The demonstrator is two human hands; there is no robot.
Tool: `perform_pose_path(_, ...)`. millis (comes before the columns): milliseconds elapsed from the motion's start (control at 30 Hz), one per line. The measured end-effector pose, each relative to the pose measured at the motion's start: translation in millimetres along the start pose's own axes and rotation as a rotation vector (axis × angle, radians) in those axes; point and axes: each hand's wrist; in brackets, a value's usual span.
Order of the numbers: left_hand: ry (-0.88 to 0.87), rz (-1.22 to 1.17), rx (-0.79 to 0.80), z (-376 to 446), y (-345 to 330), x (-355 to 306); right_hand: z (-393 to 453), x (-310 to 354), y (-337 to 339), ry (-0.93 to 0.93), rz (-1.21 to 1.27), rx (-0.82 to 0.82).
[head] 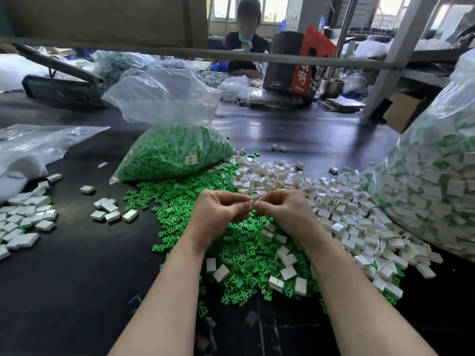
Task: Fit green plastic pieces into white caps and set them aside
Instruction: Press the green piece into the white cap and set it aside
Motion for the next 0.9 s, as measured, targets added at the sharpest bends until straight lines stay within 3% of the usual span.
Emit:
perform_pose_path(533,-0.017,0.032,0.013,-2.4,-0.8,1.2,-0.2,-3.9,0.3,0.035,-0.04,-0.004)
perform_pose_path(900,-0.145,0.048,-0.019,1.6,-4.3,3.5,0.2,0.6,-0.7,-0.081,0.219,-0.015)
Point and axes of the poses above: each hand's wrist, its own z-axis towards the middle knuckle, its own y-axis out of the back of the hand, x = y × z, and after that the axes turned 2 degrees about x, right-handed
